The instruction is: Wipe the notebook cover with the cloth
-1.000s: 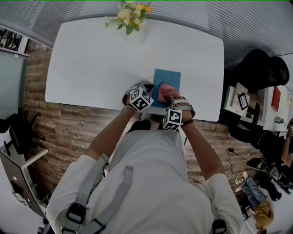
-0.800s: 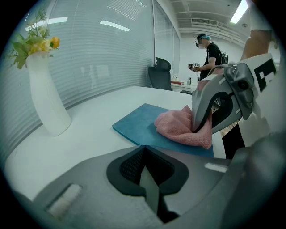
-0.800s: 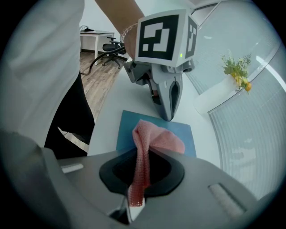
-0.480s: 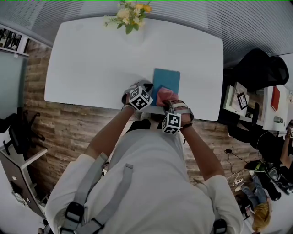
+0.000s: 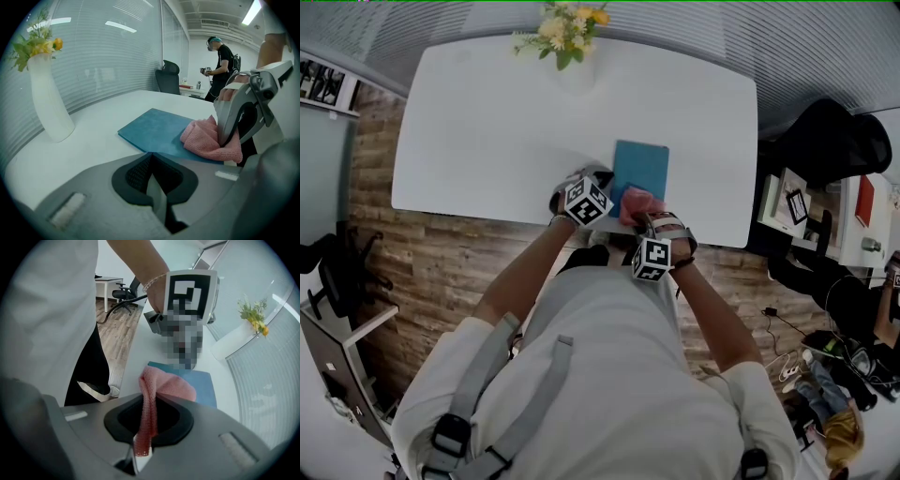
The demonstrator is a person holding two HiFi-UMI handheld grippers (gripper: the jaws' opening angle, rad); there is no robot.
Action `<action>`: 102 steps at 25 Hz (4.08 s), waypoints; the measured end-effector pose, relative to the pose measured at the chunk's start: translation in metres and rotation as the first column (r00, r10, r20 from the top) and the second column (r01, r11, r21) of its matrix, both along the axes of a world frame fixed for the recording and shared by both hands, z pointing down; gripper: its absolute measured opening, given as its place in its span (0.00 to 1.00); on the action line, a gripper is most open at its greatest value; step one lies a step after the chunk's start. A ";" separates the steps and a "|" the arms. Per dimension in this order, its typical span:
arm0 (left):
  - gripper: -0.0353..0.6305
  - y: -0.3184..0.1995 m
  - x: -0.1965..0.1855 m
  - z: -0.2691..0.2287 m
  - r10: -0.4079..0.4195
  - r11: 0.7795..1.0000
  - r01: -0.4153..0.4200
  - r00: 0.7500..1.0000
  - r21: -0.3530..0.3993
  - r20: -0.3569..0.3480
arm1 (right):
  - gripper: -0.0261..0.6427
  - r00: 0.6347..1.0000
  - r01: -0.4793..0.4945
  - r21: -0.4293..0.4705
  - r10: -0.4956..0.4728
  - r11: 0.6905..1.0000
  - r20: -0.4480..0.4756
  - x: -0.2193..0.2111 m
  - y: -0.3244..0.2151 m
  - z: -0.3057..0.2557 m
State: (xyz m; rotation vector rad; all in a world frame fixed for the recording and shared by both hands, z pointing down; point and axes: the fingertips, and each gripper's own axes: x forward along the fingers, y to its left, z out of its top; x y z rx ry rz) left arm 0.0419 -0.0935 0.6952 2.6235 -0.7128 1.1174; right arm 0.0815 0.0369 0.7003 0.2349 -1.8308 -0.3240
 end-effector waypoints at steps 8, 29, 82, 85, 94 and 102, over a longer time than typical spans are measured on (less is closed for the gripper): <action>0.05 -0.002 0.000 -0.001 0.001 1.000 -0.001 1.000 -0.001 -0.003 | 0.08 0.997 -0.024 0.045 0.021 0.999 0.073 0.002 -0.036 -0.038; 0.05 -0.001 0.002 -0.001 0.003 1.000 -0.003 1.000 -0.007 -0.005 | 0.08 0.987 -0.104 0.227 0.129 0.968 -0.099 0.069 -0.194 -0.001; 0.05 -0.002 -0.001 0.000 0.002 1.000 -0.002 1.000 0.004 -0.001 | 0.08 0.988 -0.134 0.170 0.146 0.976 -0.058 0.060 -0.105 0.003; 0.05 -0.003 0.000 0.000 0.003 1.000 -0.003 1.000 0.004 0.000 | 0.08 0.987 -0.140 0.150 0.150 0.979 -0.053 0.061 -0.099 0.005; 0.05 -0.002 0.000 0.001 0.002 1.000 -0.002 1.000 0.001 -0.001 | 0.08 0.986 -0.157 0.136 0.163 0.978 -0.037 0.060 -0.085 0.004; 0.05 -0.001 0.000 -0.001 0.001 1.000 -0.001 1.000 0.003 0.000 | 0.08 0.977 -0.211 0.096 0.212 0.973 0.002 0.059 -0.065 0.001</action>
